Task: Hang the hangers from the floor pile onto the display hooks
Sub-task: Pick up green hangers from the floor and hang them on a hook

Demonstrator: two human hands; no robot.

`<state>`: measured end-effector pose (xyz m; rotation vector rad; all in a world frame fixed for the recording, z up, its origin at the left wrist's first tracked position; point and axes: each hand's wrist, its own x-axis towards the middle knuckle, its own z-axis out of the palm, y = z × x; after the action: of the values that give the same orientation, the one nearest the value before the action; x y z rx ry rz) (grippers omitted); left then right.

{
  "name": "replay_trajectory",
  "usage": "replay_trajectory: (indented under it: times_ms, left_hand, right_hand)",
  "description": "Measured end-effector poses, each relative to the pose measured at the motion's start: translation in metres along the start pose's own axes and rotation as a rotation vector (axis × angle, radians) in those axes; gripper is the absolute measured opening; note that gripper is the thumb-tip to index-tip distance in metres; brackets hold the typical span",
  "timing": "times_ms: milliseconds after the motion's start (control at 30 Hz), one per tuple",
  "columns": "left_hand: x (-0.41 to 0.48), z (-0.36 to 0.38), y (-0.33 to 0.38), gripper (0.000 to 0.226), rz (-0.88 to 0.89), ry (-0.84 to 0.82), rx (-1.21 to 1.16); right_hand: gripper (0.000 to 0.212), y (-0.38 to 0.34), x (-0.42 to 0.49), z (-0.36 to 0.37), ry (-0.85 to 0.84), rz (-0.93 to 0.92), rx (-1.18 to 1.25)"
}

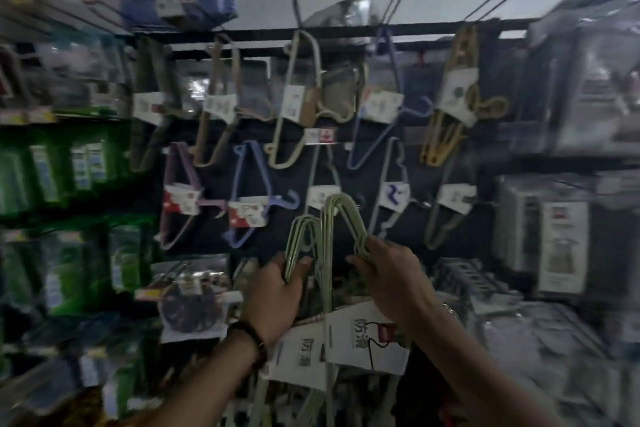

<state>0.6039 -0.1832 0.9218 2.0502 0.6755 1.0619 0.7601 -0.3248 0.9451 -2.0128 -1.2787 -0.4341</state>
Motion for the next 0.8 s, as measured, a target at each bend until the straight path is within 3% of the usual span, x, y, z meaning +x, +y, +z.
replay_trajectory:
  times_ms: [100,233,367,467,600,667,800]
  left_hand:
    - [0.018,0.051,0.022,0.022,0.1,-0.067,0.073]
    - [0.05,0.108,0.04,0.03,0.158,-0.108,0.159]
    - [0.091,0.143,0.057,0.029,0.287,-0.119,0.213]
    - [0.124,0.163,0.066,0.021,0.35,-0.196,0.144]
    - [0.161,0.187,0.088,0.035,0.572,-0.212,0.066]
    - [0.177,0.198,0.105,0.026,0.59,-0.258,-0.029]
    - [0.198,0.228,0.134,0.041,0.562,-0.313,-0.166]
  right_hand:
    - [0.019,0.051,-0.001,-0.034,0.087,-0.001,-0.022]
    - [0.011,0.109,0.006,-0.082,0.157,0.036,-0.049]
    - [0.024,0.152,0.023,-0.122,0.141,0.1,-0.148]
    - [0.027,0.185,0.033,-0.138,0.15,0.163,-0.233]
    - [0.035,0.23,0.048,-0.155,0.116,0.301,-0.343]
    - [0.039,0.246,0.059,-0.16,0.111,0.347,-0.361]
    - [0.039,0.269,0.084,-0.165,0.044,0.414,-0.405]
